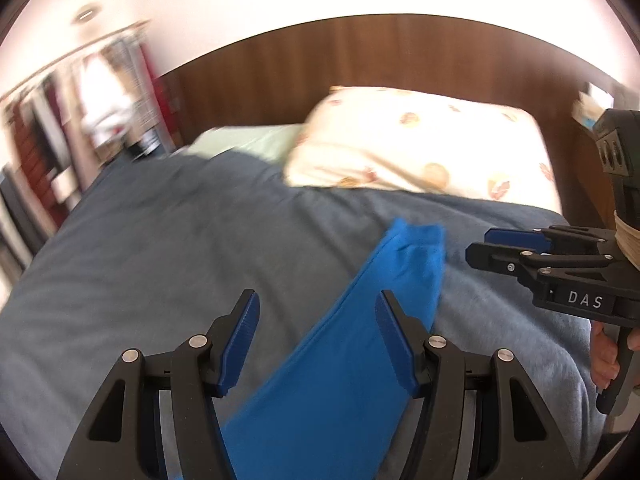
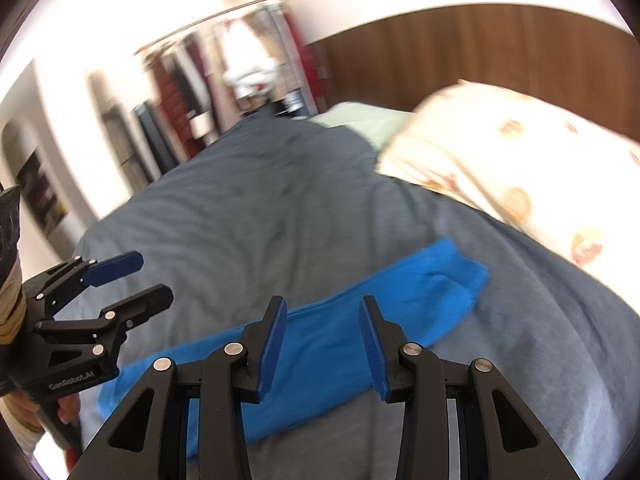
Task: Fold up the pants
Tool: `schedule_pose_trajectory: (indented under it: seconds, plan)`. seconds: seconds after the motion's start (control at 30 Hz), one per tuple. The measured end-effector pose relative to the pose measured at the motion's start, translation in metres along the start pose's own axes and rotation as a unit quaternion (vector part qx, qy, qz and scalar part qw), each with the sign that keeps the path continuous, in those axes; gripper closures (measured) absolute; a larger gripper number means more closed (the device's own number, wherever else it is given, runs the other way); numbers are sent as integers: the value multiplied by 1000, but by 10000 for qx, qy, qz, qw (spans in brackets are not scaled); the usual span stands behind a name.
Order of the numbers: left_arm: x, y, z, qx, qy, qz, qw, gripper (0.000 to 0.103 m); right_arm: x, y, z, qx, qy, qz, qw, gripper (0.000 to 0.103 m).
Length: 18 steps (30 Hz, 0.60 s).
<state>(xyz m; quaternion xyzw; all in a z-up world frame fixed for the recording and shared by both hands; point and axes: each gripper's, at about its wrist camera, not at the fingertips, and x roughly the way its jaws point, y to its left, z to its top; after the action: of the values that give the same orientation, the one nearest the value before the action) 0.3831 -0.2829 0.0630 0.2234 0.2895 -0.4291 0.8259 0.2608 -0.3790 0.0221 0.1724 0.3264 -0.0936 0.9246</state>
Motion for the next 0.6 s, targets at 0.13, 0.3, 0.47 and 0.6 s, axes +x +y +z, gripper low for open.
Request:
schedule_pose_trajectory:
  seconds: [0.13,0.3,0.47,0.6]
  plan:
    - [46,-22,26,393,100,-547,9977,44,7,-46,1,533,-162,-324,9979,65]
    - [102,-37,50,550,369,-1217,9904,44,25,-90,2,1116,-232,-590,9917,65]
    - [168,-50,69,778,688,-1720,9796,62,51,-124,-1,1562,-232,-895,9834,65]
    - [207,-53,73,785,971,-2141,9688,67,68,-141,-6,1832,-220,-981,9779,65]
